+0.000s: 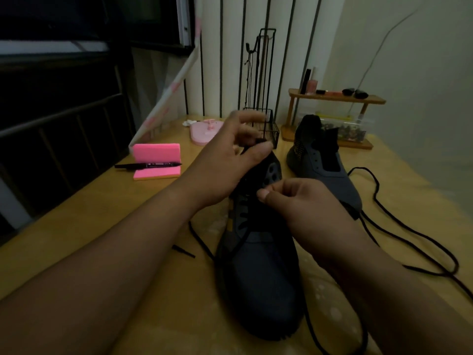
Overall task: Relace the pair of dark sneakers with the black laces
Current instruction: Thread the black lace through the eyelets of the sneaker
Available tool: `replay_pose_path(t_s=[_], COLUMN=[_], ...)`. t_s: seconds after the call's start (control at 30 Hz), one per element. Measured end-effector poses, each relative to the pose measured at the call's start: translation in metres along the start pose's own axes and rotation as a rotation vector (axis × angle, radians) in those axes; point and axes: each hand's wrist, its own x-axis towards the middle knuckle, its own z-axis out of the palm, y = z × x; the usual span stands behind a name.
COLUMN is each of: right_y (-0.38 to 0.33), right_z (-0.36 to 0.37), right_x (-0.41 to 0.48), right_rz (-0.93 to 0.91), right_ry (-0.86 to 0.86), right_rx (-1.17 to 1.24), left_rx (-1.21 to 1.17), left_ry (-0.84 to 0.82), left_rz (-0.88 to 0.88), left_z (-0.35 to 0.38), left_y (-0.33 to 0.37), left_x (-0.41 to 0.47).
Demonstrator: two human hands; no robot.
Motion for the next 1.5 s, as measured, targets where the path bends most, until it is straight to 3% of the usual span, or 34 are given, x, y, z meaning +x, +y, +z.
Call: replay_pose_path(t_s=[0.1, 0.23, 0.57, 0.7, 0.77, 0.87, 0.93, 1.0, 1.13, 1.2, 1.27, 1.37, 1.43, 1.5], right_y=[0.0, -0.002, 0.001, 0.0, -0.002, -0.004, -0.003, -0.002, -0.007, -0.013, -0.019, -0.024, -0.023, -0.021], right_z=[0.001, -0.001, -0.007, -0.01, -0.019, -0.038, -0.045, -0.046, -0.041, -0.037, -0.033, -0.028, -0.026, -0.023], right_x=[-0.001, -0.003, 0.001, 0.003, 0.006, 0.011, 0.013, 0.014, 0.015, 0.015, 0.016, 0.017, 0.015, 0.013], right_rz=[-0.005, -0.012, -0.043, -0.049, -0.021, 0.033, 0.019, -0.011, -0.073, -0.096, -0.083, -0.042, -0.057, -0.103], right_ry=[0.008, -0.001, -0.046, -0.072, -0.116, -0.203, -0.19, -0.152, -0.147, -0.128, -0.071, 0.079, 0.125, 0.132], right_rx=[-0.026, -0.021, -0.002, 0.011, 0.044, 0.175, 0.256, 0.396, 0.652, 0.713, 0.685, 0.441, 0.285, 0.106], left_rx=[0.195, 0.305, 0.356, 0.154, -0.043, -0.789, -1.055, -0.853, 0.251, 0.423, 0.217, -0.533, -1.01, -1.182], left_ry=[0.079, -0.169, -0.357, -0.316, -0.122, 0.23, 0.341, 0.279, -0.072, -0.193, -0.072, 0.337, 0.454, 0.496], left_rz=[0.123, 0.078, -0.058, -0.145, -0.243, -0.385, -0.43, -0.464, -0.364, -0.304, -0.337, -0.474, -0.513, -0.519], left_z=[-0.018, -0.026, -0.031, -0.028, -0.026, -0.03, -0.036, -0.039, -0.038, -0.044, -0.052, -0.06, -0.061, -0.058], left_y=[0.009, 0.014, 0.023, 0.017, 0.012, 0.007, 0.003, 0.002, 0.015, 0.016, 0.011, -0.011, -0.017, -0.018], left_x=[-0.021, -0.054, -0.044, -0.049, -0.051, -0.048, -0.049, -0.054, -0.065, -0.067, -0.07, -0.071, -0.072, -0.072])
